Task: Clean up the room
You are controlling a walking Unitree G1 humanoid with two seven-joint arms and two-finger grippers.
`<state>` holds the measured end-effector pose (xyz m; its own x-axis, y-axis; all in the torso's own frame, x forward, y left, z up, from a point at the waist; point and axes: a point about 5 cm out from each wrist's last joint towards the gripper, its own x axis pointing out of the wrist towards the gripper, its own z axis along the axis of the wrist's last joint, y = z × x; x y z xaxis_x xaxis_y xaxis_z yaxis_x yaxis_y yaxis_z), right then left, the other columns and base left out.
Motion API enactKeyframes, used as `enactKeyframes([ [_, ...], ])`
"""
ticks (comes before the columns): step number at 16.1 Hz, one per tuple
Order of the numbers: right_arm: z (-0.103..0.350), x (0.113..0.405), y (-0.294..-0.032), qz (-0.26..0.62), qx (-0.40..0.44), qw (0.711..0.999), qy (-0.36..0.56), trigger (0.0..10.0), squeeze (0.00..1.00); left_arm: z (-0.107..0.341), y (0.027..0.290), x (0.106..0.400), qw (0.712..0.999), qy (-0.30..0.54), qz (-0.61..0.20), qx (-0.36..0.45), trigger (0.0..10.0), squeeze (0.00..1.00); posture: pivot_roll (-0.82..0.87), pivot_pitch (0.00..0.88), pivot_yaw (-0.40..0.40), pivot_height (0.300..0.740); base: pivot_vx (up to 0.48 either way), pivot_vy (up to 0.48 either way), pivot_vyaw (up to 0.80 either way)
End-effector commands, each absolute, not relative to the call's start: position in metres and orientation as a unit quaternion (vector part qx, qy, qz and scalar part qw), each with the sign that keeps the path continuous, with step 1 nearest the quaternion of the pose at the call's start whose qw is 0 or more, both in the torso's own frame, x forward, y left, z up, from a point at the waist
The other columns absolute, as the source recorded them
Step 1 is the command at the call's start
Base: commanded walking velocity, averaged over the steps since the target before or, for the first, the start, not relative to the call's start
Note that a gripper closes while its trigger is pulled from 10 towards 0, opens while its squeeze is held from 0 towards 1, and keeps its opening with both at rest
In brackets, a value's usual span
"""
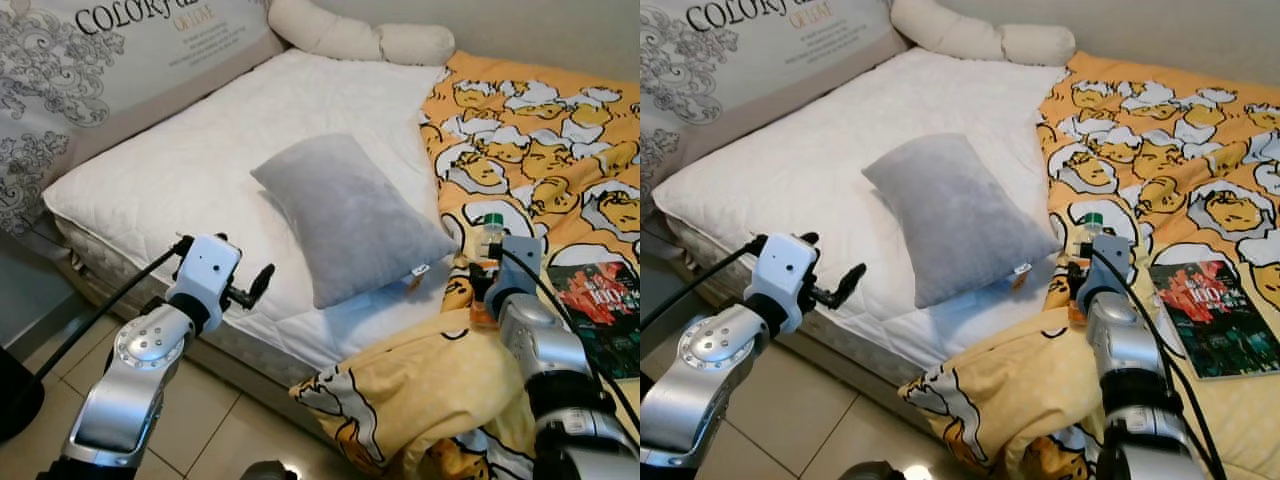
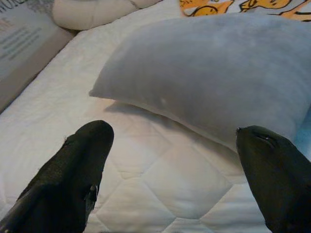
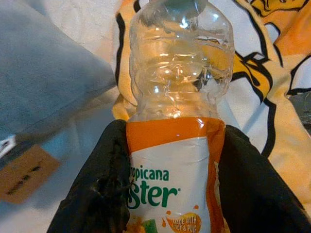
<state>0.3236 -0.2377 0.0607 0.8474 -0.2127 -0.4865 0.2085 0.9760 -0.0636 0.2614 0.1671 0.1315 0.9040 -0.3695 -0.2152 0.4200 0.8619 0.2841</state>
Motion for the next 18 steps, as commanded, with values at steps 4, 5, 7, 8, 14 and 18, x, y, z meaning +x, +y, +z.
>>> enactKeyframes([
  [4,0.048,0.328,-0.242,-0.095,-0.054,0.943,0.314,10.0,0.0,0.135,0.162,0.254,0.931,0.086,-0.312,0.171,10.0,0.27,0.11,0.019,0.028,0.74,0.0,0.0,0.0],
  [5,0.042,0.325,-0.243,-0.099,-0.061,0.937,0.331,10.0,1.0,0.138,0.157,0.252,0.916,0.085,-0.35,0.177,10.0,0.27,0.12,0.033,0.024,0.74,0.0,0.0,0.0],
  [7,0.039,0.324,-0.245,-0.108,-0.066,0.932,0.339,10.0,1.0,0.142,0.156,0.251,0.91,0.082,-0.364,0.182,10.0,0.26,0.12,0.042,0.026,0.74,0.0,0.0,0.0],
  [8,0.042,0.326,-0.246,-0.113,-0.067,0.933,0.336,10.0,1.0,0.144,0.156,0.251,0.907,0.083,-0.37,0.181,10.0,0.26,0.12,0.055,0.029,0.74,0.0,0.0,0.0],
  [14,0.047,0.334,-0.235,-0.083,-0.052,0.934,0.343,10.0,0.0,0.146,0.158,0.249,0.899,0.089,-0.384,0.189,10.0,0.26,0.12,0.065,0.025,0.74,0.0,0.0,0.0],
  [18,0.051,0.336,-0.23,-0.057,-0.072,0.933,0.348,10.0,0.0,0.148,0.16,0.248,0.896,0.09,-0.389,0.194,10.0,0.26,0.11,0.073,0.016,0.74,0.0,0.0,0.0],
])
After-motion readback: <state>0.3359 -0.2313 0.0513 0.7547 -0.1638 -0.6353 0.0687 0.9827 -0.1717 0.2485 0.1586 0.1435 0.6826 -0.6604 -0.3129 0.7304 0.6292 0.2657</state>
